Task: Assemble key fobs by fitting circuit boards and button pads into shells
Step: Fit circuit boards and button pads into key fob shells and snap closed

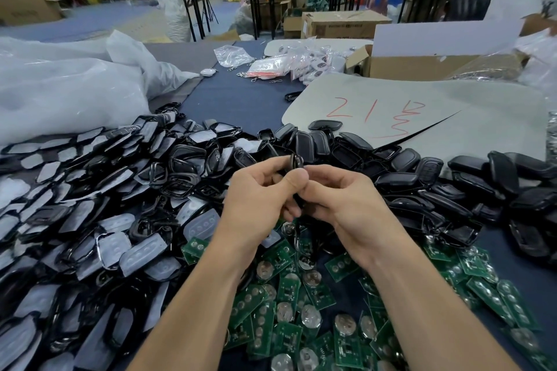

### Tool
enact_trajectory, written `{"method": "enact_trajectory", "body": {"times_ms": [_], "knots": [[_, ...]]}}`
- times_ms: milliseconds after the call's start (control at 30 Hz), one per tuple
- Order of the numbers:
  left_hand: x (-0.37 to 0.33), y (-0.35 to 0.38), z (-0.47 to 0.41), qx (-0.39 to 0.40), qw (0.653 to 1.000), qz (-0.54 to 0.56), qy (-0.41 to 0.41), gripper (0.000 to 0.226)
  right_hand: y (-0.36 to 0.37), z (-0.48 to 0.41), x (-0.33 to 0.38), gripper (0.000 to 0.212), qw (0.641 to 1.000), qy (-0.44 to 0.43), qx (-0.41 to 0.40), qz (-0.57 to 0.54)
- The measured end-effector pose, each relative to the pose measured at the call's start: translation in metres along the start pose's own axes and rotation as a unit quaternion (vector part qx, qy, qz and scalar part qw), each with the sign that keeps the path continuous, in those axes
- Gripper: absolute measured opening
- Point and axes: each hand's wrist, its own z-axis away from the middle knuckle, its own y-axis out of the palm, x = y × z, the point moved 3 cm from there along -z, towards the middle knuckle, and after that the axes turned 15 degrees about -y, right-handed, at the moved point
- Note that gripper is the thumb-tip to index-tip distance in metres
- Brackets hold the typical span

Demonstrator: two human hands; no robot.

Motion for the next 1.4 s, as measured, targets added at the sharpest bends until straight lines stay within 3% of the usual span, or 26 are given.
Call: {"method": "enact_trajectory", "body": {"times_ms": [167,300,633,833,933,1000,1033,1200,1400], "knots": [[-0.004,-0.002,0.005,0.013,1.0,-0.002,0.014,0.027,-0.005,0.0,0.004,0.039,0.993,-0.072,0.013,0.091],[-0.005,-0.005,0.006,0.013,1.0,0.019,0.018,0.037,-0.003,-0.001,0.006,0.045,0.984,-0.11,0.017,0.137],[-0.005,-0.003,0.007,0.019,0.999,0.036,0.032,0.032,-0.003,-0.002,0.004,0.052,0.994,-0.105,0.008,0.03],[-0.003,-0.006,0.006,-0.015,0.999,-0.034,0.029,0.042,-0.009,0.0,0.006,0.041,0.978,-0.115,0.011,0.176],[-0.001,-0.007,0.008,-0.051,0.997,-0.059,0.016,0.046,-0.007,0.004,0.009,0.038,0.936,-0.135,-0.015,0.325],[-0.001,-0.004,0.009,-0.071,0.997,-0.033,0.012,0.027,0.0,0.008,0.012,0.04,0.908,-0.157,-0.014,0.388],[-0.002,-0.003,0.01,-0.08,0.997,-0.02,0.011,0.017,0.003,0.009,0.013,0.044,0.901,-0.166,-0.009,0.401],[-0.004,-0.003,0.01,-0.092,0.995,0.031,-0.002,0.035,0.01,0.013,0.016,0.045,0.886,-0.185,-0.018,0.424],[-0.004,-0.005,0.007,-0.075,0.993,0.075,-0.043,0.034,0.009,0.013,0.017,0.045,0.891,-0.168,-0.007,0.421]]}}
